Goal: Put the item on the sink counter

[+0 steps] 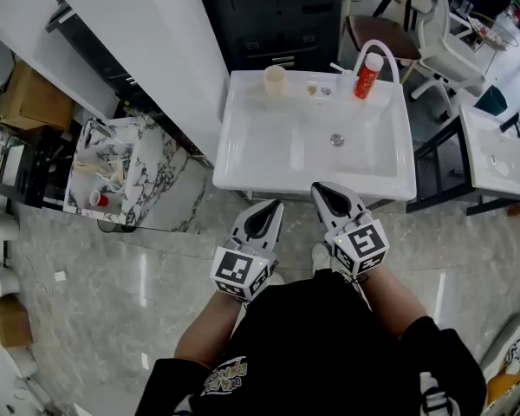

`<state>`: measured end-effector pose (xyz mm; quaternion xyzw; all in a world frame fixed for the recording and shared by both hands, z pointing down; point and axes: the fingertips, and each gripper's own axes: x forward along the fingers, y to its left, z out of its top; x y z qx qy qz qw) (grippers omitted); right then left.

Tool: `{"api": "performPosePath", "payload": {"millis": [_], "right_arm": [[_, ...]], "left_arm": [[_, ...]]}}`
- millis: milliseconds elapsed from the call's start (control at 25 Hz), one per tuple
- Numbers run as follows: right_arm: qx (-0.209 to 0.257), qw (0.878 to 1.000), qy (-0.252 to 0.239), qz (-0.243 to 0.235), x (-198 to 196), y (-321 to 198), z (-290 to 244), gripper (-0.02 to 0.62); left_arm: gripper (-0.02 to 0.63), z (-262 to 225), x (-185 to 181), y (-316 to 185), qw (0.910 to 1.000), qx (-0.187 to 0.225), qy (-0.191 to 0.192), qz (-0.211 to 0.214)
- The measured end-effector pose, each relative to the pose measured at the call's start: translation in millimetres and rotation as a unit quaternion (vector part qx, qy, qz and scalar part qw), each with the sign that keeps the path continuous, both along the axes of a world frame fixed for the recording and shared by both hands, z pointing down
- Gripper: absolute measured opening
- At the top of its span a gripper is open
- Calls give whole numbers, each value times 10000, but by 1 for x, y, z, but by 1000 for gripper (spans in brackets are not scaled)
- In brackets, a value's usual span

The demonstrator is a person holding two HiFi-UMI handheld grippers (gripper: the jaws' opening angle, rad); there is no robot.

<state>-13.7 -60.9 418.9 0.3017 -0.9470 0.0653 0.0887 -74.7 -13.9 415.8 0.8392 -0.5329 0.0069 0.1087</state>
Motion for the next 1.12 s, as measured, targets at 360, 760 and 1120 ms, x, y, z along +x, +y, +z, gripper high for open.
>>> {"api": "performPosePath", "payload": {"millis": [360,760,1120], "right_arm": [[21,10000,-16,40,10,30,-2,54],[29,10000,-43,-15,4,57,-3,54],[80,9999,-63,10,1,71,-6,54]], "left_arm": [[17,-3,10,22,9999,43,-11,93],[17,-3,7,48,9999,41,-49,105],[17,-7,4,60,9998,91,-80,166]]}}
